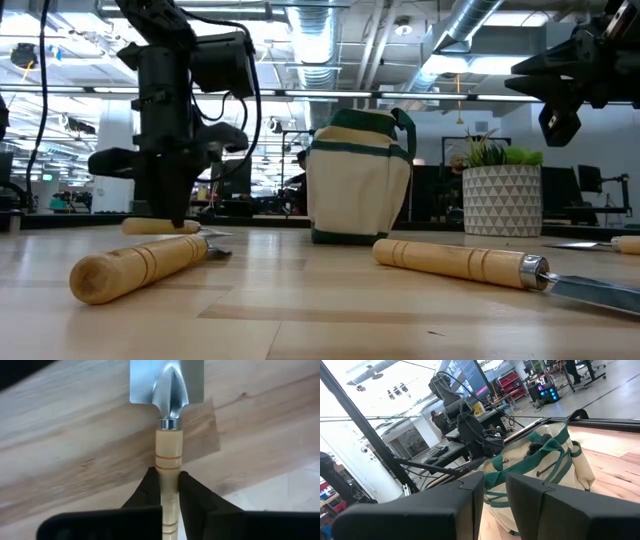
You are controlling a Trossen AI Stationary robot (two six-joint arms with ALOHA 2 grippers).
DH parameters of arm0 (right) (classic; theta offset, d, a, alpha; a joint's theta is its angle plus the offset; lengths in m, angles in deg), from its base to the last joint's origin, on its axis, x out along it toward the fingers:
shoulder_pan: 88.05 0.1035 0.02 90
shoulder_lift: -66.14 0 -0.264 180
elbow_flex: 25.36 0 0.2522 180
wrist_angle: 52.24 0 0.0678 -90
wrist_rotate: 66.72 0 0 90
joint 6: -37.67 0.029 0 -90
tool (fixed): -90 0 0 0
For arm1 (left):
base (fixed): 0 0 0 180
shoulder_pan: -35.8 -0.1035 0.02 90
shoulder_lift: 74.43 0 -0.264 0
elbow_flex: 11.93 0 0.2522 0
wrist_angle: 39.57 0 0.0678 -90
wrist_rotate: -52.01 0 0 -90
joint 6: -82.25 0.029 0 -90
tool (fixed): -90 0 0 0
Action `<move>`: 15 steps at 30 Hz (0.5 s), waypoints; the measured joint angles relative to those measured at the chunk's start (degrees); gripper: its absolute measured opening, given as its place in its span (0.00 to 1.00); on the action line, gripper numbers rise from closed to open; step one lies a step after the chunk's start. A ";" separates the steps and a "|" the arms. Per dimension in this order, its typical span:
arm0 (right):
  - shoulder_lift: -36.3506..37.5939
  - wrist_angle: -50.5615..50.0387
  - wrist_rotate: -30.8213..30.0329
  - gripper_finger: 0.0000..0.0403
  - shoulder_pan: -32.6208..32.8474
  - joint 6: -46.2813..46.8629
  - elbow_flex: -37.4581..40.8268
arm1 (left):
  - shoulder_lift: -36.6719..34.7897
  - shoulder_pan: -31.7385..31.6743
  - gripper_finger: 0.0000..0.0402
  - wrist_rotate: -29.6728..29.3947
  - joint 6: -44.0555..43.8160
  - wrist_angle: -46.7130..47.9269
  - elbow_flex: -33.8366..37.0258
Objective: Pick & Place Garden tools in Gardening bag
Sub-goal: Put the brown trowel into the gardening bag
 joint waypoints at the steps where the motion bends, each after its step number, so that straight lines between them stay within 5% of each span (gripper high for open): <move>1: 0.00 0.00 0.00 0.19 0.00 0.00 0.02 | -0.11 0.02 0.03 0.72 0.03 -0.35 0.00; 7: 0.00 -0.02 0.00 0.19 0.00 0.02 0.00 | -7.69 0.85 0.00 6.01 1.13 -3.66 0.02; 15: 0.00 0.00 0.00 0.19 0.00 0.03 0.00 | -20.55 -1.46 0.00 1.69 -1.91 -2.38 -0.04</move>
